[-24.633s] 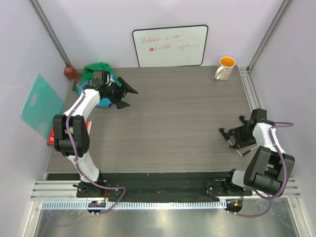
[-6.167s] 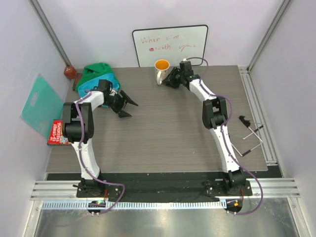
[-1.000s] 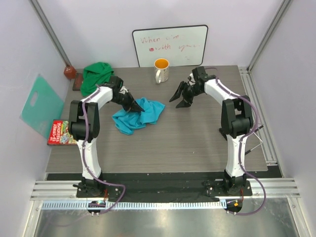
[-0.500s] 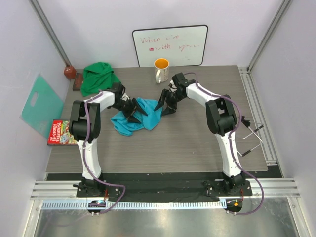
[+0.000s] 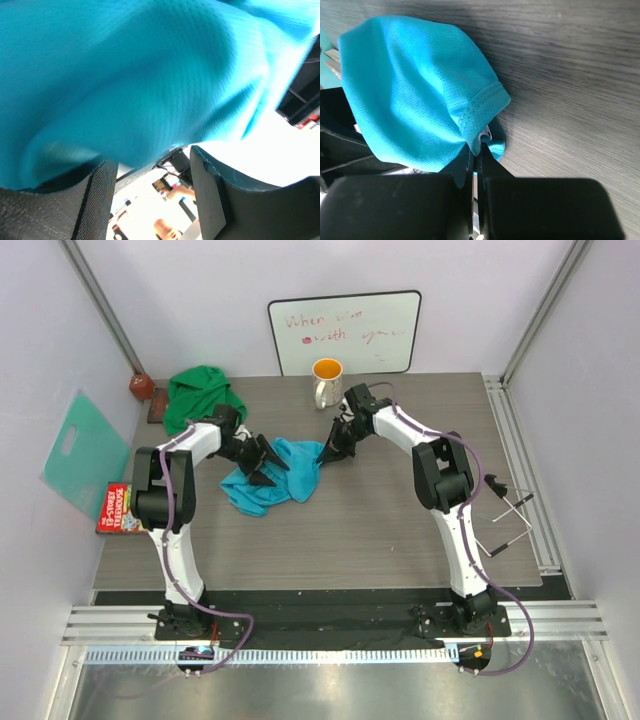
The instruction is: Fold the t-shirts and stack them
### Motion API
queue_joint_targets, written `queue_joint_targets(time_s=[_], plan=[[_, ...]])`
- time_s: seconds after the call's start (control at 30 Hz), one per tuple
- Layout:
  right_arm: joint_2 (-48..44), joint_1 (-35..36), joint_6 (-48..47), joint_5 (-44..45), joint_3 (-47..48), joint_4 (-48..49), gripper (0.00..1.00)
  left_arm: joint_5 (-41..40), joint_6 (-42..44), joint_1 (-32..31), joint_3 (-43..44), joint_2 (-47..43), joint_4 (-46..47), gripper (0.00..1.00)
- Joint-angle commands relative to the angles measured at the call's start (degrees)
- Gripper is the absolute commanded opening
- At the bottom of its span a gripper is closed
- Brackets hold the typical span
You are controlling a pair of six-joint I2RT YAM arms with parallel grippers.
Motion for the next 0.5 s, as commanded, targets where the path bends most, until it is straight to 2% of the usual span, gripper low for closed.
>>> queue_joint_targets(time_s=[0.0,0.13,0.23,0.27,0.37,0.47], plan=[[-2.0,0.2,-1.7,0.3,3.3,-1.8,0.01,-1.1,1.2,3.4,-1.7,-5.9,0.2,0.59],[-4.7,0.2,-4.6,0.0,5.7,-6.4,0.01,-1.1,0.0,6.4,-4.4,-9.7,3.2,0.61],[-6.7,0.2,-8.1,2.7,12.8,-14.6,0.01,-2.3,0.1,9.5,-6.4,-12.1,5.2,0.65],[-7.1,0.1,-9.8,3.1,17.7,-16.6,0.01,-2.7,0.3,11.0,-7.2,-12.4,5.7,0.65],[-7.9,-0.1,-8.6,1.4,25.7,-22.5,0.01,-3.4,0.4,13.4,-8.5,-13.6,6.2,0.66],[-12.2,0.5,-6.5,1.8,26.7,-23.0,0.01,-4.0,2.2,13.8,-9.3,-15.4,4.7,0.65]])
